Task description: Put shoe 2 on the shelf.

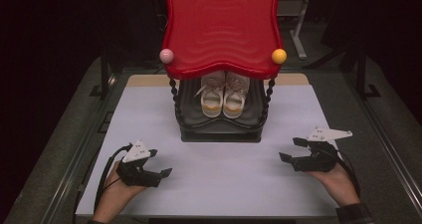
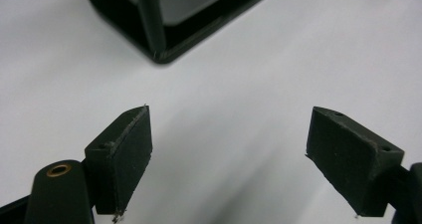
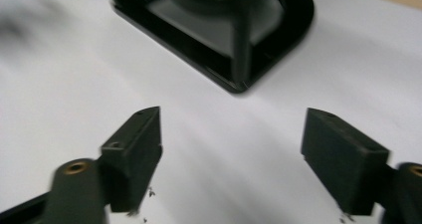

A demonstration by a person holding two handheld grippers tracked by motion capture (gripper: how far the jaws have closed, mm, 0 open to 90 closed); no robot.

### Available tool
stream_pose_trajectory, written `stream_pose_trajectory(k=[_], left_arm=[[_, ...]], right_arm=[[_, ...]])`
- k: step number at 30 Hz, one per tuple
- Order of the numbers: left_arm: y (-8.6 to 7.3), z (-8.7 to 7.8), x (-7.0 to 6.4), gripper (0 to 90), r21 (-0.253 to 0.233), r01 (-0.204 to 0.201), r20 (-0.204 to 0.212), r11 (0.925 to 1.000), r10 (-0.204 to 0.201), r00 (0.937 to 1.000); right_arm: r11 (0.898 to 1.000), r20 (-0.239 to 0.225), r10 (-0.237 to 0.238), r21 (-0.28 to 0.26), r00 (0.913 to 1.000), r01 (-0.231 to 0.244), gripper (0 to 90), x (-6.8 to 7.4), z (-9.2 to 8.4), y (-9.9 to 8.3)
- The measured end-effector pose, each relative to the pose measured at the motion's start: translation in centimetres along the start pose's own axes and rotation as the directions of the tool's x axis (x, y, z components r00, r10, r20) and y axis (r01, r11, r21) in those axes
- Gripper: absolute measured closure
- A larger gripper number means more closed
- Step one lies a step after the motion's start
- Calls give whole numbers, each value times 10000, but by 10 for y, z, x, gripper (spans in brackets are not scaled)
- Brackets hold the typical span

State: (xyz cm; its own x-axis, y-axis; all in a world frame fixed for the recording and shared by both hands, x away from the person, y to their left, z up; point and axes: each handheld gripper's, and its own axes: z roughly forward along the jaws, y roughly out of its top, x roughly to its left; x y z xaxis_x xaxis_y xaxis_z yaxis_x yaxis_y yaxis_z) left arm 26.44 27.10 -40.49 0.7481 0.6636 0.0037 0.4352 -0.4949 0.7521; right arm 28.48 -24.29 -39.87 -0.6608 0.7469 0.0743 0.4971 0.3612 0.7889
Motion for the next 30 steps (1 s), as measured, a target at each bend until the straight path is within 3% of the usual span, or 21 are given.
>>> stream_pose_trajectory(k=[5, 10, 16, 21, 23, 30], left_arm=[[-18, 0, 5, 157, 426, 205, -23, 9989, -204, 9998], [-32, 2, 10, 141, 778, 321, -83, 9965, -315, 9995], [-46, 9, 13, 134, 1204, 42, -161, 9927, -23, 9999], [-54, 9, 16, 131, 565, -16, 69, 9984, 12, 10000], [-54, 9, 15, 131, 596, -76, 19, 9982, 74, 10000], [-54, 9, 15, 131, 560, -62, 4, 9984, 62, 10000]], right_arm=[[9988, 365, 188, 441, 9992, -204, 125, -2, 2, -19], [9973, 733, 459, 545, 9962, -500, 91, -5, 1, -37], [9925, 1182, 575, 1008, 9913, -696, 90, -11, 2, -54], [9874, 1441, 544, 1392, 9881, -746, 91, -12, 7, -59], [9841, 1504, 529, 1600, 9872, -771, 82, -11, 10, -61], [9896, 1496, 495, 1263, 9875, -687, 78, -11, 10, -66]])
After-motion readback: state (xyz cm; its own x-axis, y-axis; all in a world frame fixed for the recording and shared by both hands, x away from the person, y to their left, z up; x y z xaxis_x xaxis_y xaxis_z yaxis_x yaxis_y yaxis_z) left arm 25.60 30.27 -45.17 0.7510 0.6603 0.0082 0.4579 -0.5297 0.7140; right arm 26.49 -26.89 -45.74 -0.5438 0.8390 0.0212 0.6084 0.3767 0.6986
